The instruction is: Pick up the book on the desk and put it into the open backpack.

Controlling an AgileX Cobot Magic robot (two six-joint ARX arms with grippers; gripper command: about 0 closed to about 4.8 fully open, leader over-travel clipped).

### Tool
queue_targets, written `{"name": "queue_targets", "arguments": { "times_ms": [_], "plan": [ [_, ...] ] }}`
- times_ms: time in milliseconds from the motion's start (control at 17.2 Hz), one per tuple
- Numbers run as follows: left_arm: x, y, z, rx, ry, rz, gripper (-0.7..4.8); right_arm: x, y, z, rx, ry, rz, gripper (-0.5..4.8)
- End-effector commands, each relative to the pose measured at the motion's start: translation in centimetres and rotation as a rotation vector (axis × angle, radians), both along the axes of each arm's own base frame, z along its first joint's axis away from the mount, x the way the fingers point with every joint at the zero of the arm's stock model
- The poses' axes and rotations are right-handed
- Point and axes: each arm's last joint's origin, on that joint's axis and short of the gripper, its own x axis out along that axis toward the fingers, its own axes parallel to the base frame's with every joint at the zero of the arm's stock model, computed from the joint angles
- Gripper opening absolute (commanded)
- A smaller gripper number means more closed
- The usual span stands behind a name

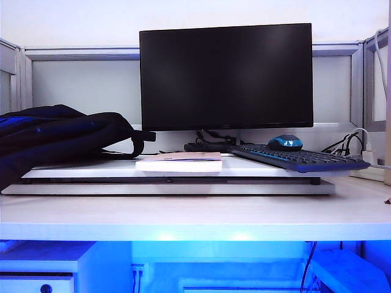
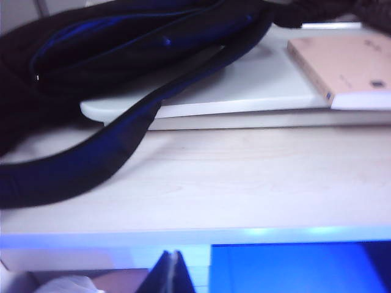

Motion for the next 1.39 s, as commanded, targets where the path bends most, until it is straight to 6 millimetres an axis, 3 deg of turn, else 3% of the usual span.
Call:
{"name": "queue_targets", "arguments": {
  "times_ms": [58, 812, 1044, 1217, 1275, 1391],
  "plan": [
    [0.0, 0.0, -0.3, -0.036, 0.019, 0.015, -0.02, 0.1, 0.1, 0.1, 0.009, -0.017, 0.027, -0.05],
    [0.0, 0.0, -0.2, -0.039, 0.006, 0.014, -0.02, 0.1, 0.2, 0.2, 0.019, -0.026, 0.078, -0.05],
    [0.1, 0.0, 1.0, -0.146, -0.106, 0.020, -0.02, 0.2, 0.5, 1.1, 0.042, -0.114, 0.173, -0.05],
    [0.1, -0.3, 2.5, -0.218, -0.249, -0.081, 0.00, 0.2, 0.7, 2.3, 0.131, -0.238, 0.219, -0.05],
    [0.0, -0.4, 3.0, -0.246, -0.291, -0.137, 0.15, 0.2, 0.7, 2.6, 0.151, -0.268, 0.229, -0.03],
    [-0.3, -0.6, 4.0, -0.314, -0.356, -0.219, 0.96, 0.2, 0.7, 3.1, 0.188, -0.321, 0.235, 0.39]
  ]
}}
